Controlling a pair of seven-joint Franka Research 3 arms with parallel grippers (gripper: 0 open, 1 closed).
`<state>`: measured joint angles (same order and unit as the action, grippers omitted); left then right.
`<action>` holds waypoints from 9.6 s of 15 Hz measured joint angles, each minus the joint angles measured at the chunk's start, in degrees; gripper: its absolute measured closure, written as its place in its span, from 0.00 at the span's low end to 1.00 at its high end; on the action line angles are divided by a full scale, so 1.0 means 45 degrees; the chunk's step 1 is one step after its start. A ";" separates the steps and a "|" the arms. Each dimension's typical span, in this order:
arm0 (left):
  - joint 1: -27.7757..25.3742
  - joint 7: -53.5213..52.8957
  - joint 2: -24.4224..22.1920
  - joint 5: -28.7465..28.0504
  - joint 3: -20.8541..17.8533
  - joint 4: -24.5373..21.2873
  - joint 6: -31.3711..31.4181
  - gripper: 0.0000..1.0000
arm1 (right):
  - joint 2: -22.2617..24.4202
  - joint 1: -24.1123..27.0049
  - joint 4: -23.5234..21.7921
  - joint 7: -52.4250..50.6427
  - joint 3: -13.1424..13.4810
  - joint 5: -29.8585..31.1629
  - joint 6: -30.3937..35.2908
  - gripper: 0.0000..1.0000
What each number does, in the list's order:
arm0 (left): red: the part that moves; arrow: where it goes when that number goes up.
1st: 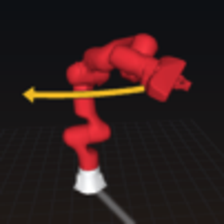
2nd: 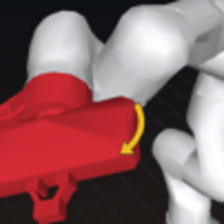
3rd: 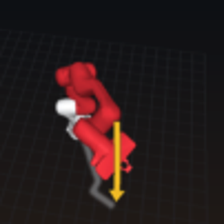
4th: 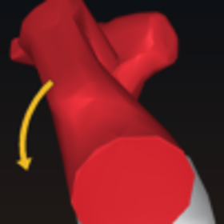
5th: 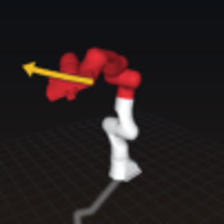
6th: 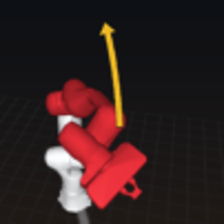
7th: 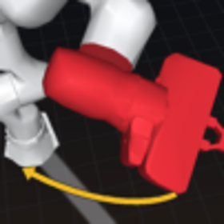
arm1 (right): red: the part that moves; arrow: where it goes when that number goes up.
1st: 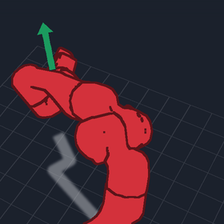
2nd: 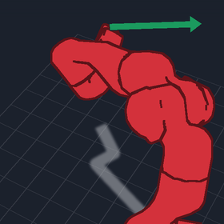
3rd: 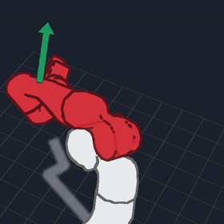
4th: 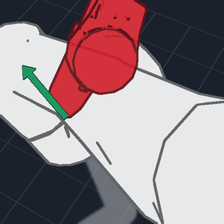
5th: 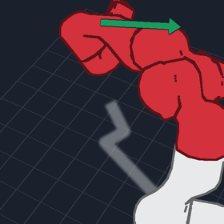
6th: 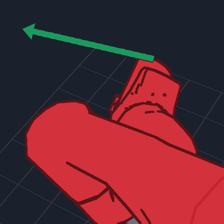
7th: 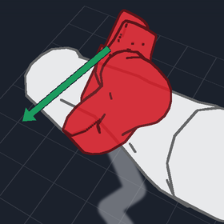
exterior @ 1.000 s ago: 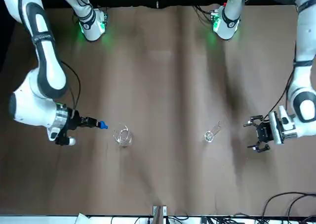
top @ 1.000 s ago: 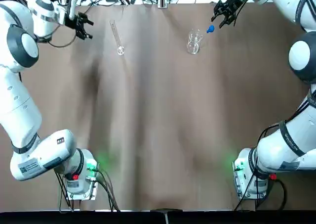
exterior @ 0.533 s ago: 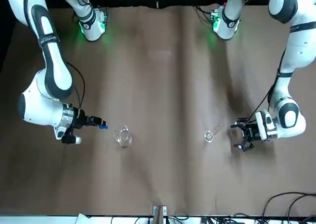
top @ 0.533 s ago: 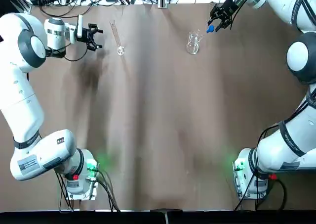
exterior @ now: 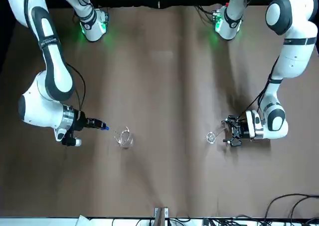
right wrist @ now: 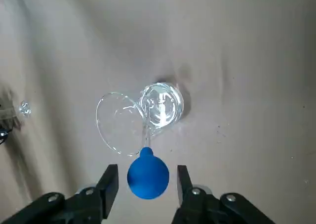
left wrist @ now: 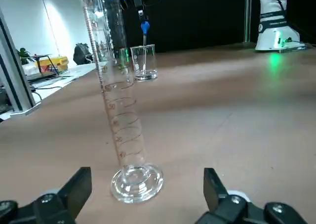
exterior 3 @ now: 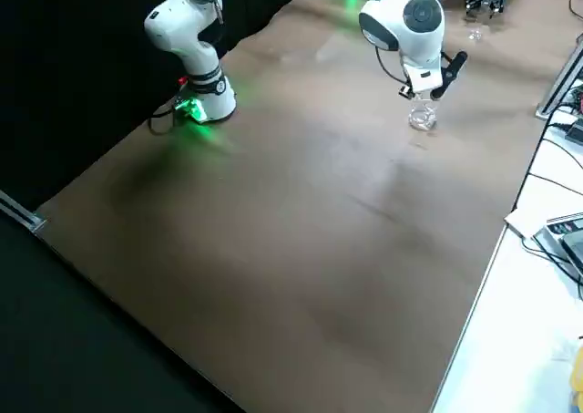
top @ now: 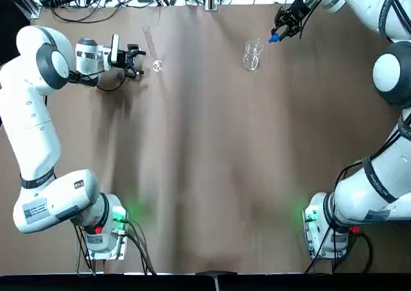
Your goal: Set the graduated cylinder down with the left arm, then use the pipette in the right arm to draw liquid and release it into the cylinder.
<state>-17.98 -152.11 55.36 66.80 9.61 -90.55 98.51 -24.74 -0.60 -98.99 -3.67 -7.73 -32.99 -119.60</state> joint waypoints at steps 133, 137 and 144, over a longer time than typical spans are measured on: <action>0.6689 -0.0729 0.0820 0.9118 0.1355 0.0069 0.5327 0.01 | -0.0307 -0.3531 0.2792 0.6463 0.0082 0.9378 0.2488 0.81; 0.5878 -0.0635 0.0149 0.7753 0.1145 0.0043 0.5354 0.00 | -0.0307 -0.3528 0.2796 0.6467 0.0083 0.9375 0.2482 0.79; 0.4614 0.3723 -0.1911 0.3076 0.1125 -0.0181 0.5809 0.00 | -0.0307 -0.3527 0.2802 0.6516 0.0082 0.9370 0.2470 0.79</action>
<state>2.78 -135.35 46.76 80.65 14.67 -91.37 124.65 -26.13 -16.47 -86.39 25.65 -7.36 9.18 -108.48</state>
